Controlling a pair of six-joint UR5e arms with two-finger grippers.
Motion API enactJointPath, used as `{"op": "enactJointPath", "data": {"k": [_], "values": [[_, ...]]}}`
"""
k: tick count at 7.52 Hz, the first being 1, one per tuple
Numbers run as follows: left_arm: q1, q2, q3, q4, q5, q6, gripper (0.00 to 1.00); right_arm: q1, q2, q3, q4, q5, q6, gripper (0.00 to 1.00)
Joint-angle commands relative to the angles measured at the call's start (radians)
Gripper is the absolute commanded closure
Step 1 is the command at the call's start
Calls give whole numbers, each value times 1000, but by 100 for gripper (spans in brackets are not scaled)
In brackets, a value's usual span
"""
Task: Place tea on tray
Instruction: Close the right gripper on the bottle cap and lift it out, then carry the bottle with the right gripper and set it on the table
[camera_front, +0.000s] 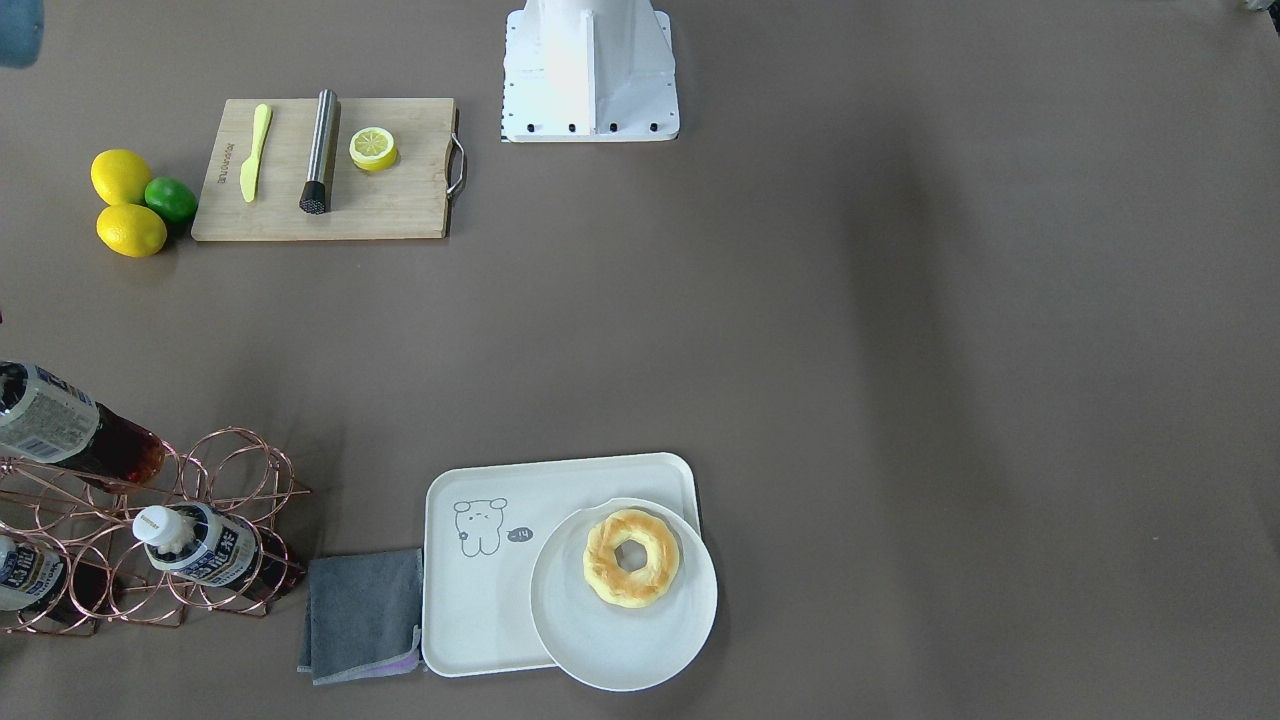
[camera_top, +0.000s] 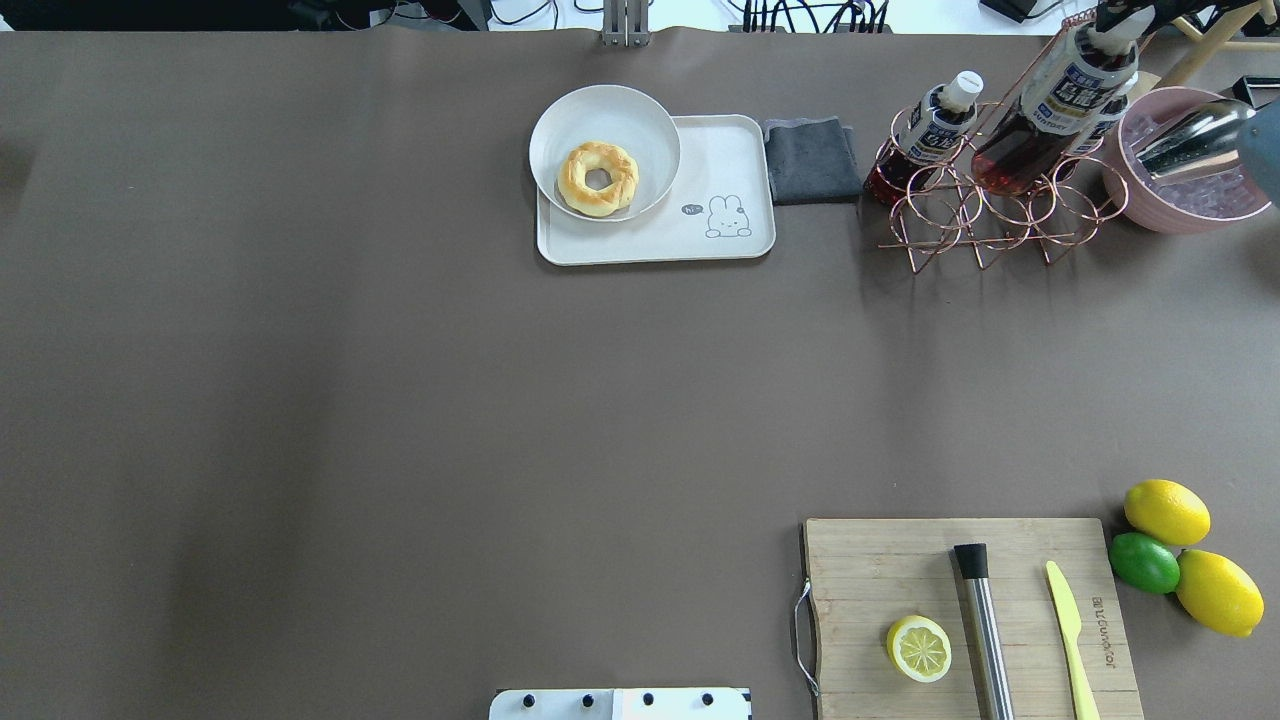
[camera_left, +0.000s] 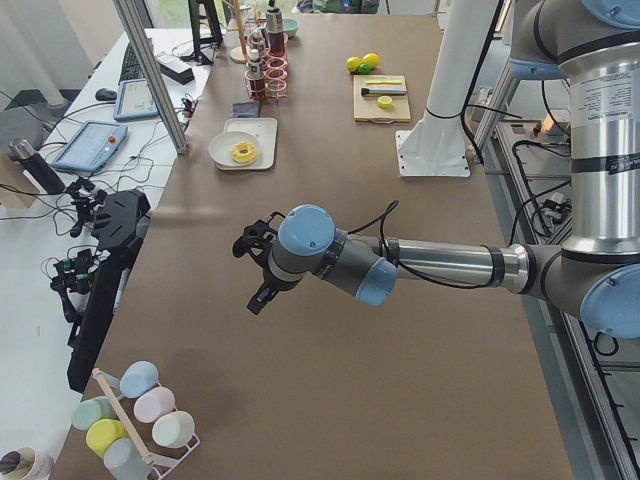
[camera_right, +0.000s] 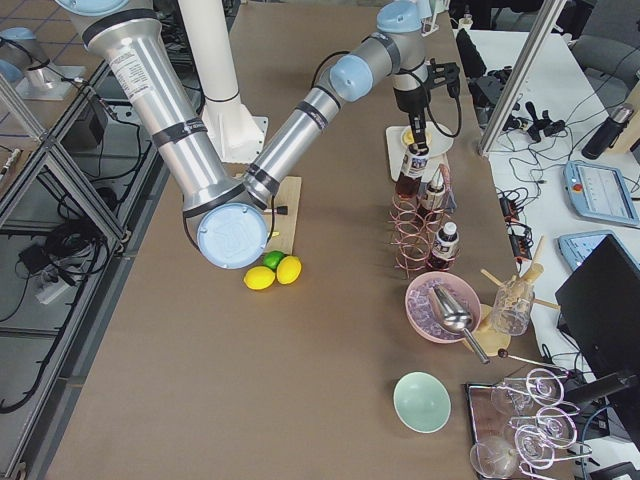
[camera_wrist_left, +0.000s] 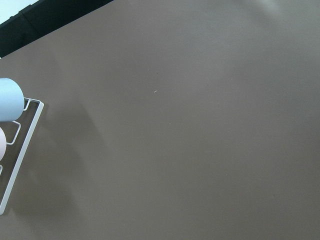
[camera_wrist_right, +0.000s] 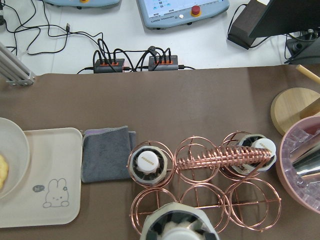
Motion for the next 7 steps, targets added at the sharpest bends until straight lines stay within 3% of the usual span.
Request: {"op": "enactJointPath", "data": {"k": [1, 3, 7], "values": [[12, 0, 0, 0, 0, -2, 1, -115, 83, 41, -53, 14, 22, 100], [19, -2, 0, 0, -2, -3, 1, -269, 167, 41, -54, -35, 248, 100], [28, 0, 0, -15, 0, -46, 1, -647, 325, -3, -146, -377, 502, 100]]}}
